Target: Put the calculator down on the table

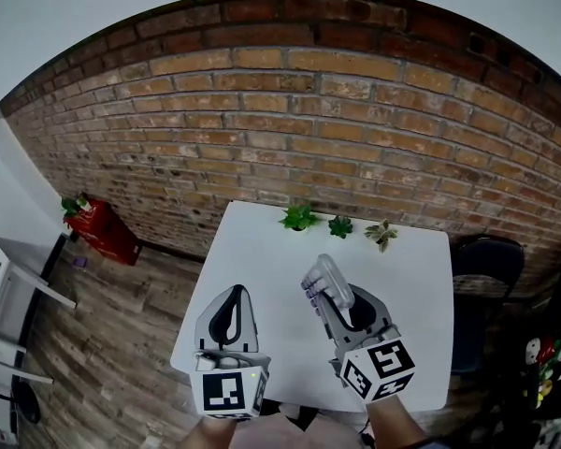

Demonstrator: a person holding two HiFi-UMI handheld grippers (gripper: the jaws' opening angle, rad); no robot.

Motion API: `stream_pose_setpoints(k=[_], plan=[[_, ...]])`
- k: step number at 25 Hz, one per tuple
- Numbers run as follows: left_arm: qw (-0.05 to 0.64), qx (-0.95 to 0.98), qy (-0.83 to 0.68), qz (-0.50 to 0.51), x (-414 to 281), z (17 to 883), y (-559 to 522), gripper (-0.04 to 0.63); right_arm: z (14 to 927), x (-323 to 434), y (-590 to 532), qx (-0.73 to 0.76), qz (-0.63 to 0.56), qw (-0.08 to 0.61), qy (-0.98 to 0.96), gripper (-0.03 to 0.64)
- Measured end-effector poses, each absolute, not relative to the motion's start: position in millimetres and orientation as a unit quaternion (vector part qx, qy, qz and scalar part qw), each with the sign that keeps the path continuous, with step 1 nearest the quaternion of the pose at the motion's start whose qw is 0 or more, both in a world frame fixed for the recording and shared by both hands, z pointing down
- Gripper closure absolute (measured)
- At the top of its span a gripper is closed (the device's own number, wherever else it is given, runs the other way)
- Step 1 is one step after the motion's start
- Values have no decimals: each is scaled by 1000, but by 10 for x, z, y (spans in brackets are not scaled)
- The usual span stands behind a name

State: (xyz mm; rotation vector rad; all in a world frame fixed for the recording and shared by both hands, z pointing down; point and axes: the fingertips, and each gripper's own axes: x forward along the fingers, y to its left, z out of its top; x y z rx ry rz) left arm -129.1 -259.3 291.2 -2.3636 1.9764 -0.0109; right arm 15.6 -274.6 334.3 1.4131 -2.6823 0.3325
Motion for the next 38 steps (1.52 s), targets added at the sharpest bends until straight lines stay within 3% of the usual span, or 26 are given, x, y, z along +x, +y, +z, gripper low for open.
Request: stream_pose_setpoints(k=[25,38], plan=[[-87,-768,629,-86,-1773,4172,-2898,584,4982,-460,-2728,419,279,162,-849,485],[-110,-762,630,-101,-1815,4436,-3154,584,5345,-448,-2851,395,338,198,-831,483]])
